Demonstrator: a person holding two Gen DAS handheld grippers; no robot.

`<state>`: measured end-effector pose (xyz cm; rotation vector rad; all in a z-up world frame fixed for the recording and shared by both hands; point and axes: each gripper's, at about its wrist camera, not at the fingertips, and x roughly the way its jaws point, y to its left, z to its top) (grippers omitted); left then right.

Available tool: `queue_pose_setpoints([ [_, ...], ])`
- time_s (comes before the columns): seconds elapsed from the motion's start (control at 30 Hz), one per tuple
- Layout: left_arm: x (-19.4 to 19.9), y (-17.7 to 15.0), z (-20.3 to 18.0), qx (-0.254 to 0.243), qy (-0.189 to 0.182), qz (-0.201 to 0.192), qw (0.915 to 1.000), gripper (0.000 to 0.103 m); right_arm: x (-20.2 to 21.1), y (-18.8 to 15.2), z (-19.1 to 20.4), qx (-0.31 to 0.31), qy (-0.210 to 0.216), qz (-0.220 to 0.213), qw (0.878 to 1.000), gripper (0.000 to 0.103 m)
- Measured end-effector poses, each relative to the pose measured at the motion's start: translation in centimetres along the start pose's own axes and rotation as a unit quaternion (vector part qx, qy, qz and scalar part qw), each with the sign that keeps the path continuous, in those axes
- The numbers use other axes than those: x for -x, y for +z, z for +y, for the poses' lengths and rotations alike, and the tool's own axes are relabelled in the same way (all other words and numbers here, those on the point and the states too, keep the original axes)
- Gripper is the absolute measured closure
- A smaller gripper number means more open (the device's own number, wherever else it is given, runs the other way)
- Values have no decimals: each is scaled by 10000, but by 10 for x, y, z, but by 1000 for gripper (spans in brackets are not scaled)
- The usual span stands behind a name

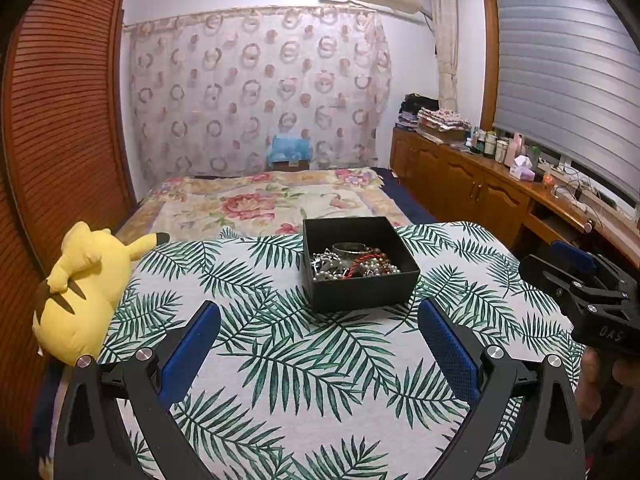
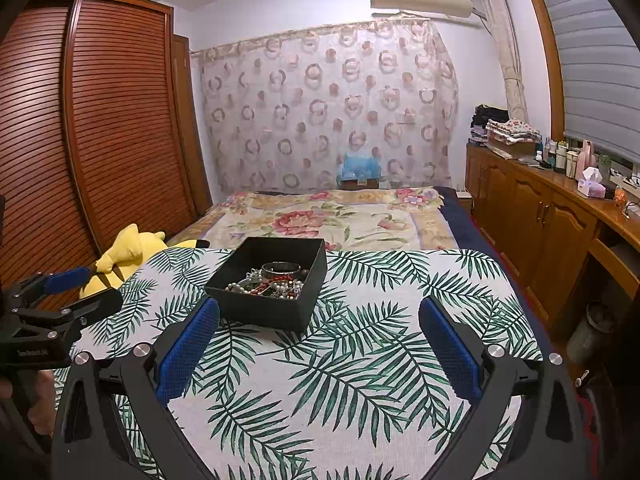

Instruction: Organize jewelry

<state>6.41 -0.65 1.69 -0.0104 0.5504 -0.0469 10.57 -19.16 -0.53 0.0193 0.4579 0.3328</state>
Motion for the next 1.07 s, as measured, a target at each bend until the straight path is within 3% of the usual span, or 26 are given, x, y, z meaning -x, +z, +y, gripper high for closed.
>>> queue_pose_setpoints([
  [1.07,2,0,0,40,1,-8,10000,8,0,0,-1,-2,6,-7,10000,2],
])
